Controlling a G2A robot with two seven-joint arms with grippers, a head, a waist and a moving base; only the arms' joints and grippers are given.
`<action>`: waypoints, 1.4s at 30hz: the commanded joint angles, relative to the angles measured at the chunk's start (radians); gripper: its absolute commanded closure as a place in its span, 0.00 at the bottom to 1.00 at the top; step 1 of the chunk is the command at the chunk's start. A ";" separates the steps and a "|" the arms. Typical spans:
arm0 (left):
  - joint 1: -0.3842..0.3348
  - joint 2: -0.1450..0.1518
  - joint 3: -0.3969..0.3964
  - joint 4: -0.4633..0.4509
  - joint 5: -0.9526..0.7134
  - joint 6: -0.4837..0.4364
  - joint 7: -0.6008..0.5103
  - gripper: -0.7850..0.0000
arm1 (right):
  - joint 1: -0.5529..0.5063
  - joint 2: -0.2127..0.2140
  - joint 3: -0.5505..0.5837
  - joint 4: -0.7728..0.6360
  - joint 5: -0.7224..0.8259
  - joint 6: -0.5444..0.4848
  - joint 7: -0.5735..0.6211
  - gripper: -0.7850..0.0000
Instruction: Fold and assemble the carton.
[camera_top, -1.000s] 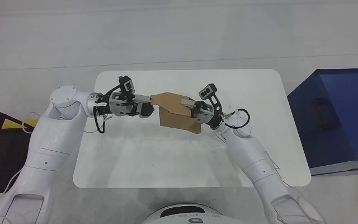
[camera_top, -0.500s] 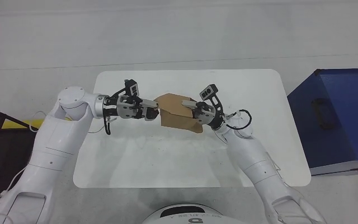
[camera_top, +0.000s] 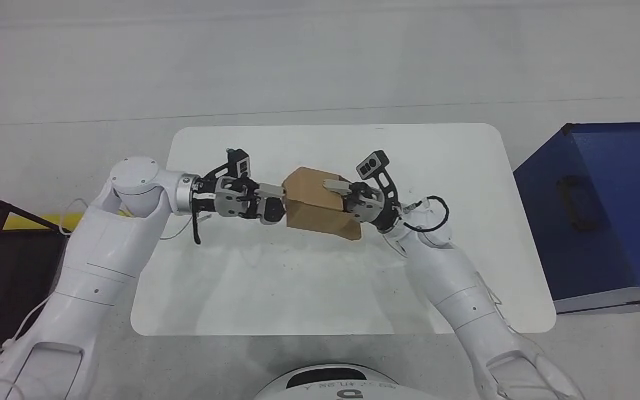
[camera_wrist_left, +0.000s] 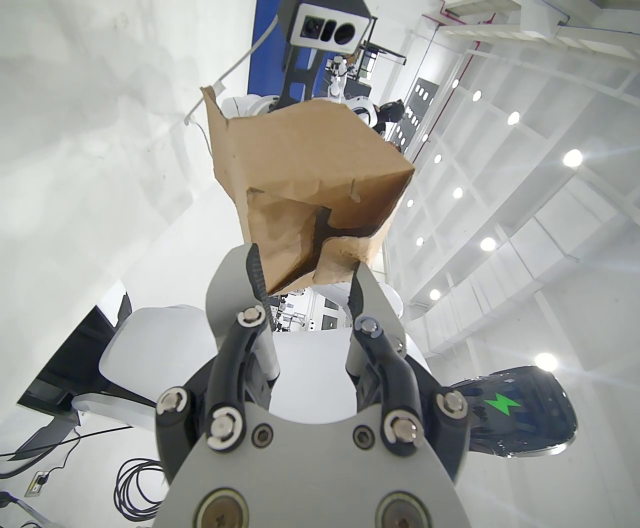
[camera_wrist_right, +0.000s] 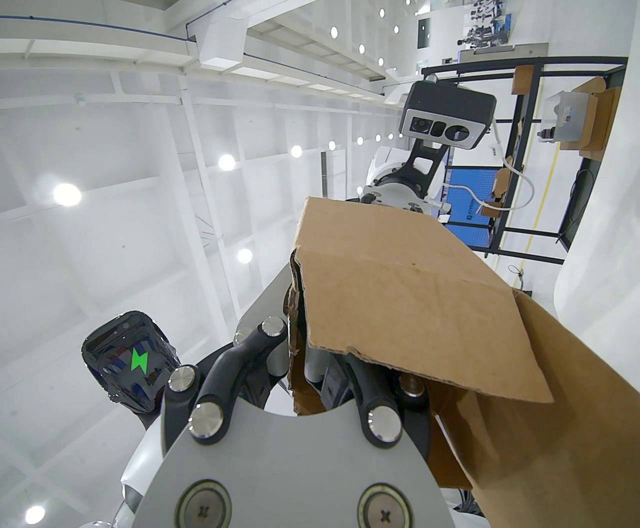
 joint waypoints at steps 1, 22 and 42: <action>-0.001 0.000 -0.002 -0.002 -0.001 -0.001 -0.003 0.45 | 0.002 0.000 -0.003 0.001 -0.001 0.001 -0.002 1.00; -0.143 0.090 -0.062 0.049 -0.126 0.029 -0.130 0.00 | -0.010 0.004 -0.011 -0.019 -0.037 -0.035 -0.064 1.00; -0.282 0.077 0.080 0.092 -0.123 0.053 -0.107 0.13 | -0.047 0.015 -0.001 -0.072 -0.061 -0.042 -0.101 1.00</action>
